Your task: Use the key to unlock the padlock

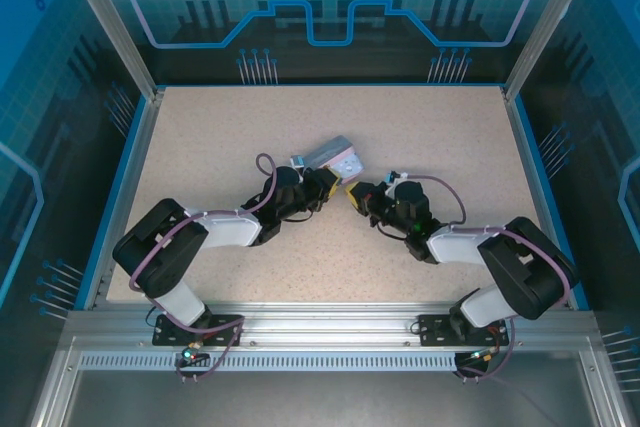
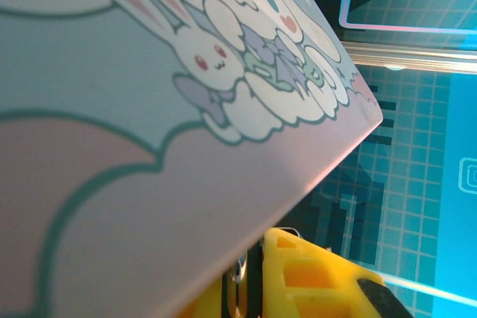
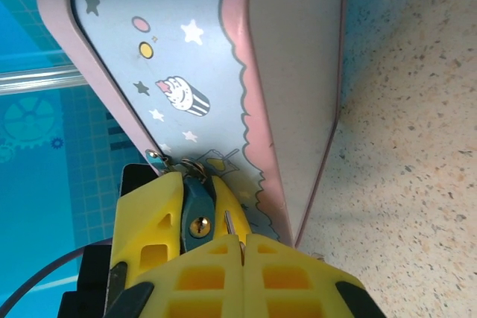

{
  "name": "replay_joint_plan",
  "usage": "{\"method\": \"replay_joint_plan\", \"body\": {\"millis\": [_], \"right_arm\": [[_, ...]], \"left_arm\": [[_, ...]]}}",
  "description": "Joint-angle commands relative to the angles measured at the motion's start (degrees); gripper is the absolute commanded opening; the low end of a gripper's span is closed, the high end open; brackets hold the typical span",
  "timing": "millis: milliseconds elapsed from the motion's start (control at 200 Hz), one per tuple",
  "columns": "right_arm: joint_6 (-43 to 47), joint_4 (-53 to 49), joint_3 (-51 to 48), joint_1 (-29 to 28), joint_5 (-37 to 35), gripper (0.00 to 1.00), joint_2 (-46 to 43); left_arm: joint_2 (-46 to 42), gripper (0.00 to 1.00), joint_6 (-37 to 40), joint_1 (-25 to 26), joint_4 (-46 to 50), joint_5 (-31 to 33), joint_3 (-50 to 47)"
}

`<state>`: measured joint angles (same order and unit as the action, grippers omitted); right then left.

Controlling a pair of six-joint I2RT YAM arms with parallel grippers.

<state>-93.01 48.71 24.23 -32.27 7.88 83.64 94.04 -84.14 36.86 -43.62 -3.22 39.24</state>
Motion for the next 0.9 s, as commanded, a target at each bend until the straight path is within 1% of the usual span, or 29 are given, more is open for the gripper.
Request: {"method": "replay_joint_plan", "body": {"millis": [0, 305, 895], "right_arm": [[0.5, -2.01, -0.85, -0.64, -1.41, 0.0, -2.1], [2.31, -6.14, -0.24, -0.67, -1.99, 0.0, -5.55], [2.31, -5.43, 2.36, -0.69, -1.4, 0.0, -3.72]], "left_arm": [[0.1, 0.0, -0.45, 0.02, -2.57, 0.32, 1.62], [0.27, 0.0, -0.58, 0.0, -2.84, 0.15, 1.7], [0.31, 0.0, -0.68, 0.18, -3.09, 0.15, 1.53]]}}
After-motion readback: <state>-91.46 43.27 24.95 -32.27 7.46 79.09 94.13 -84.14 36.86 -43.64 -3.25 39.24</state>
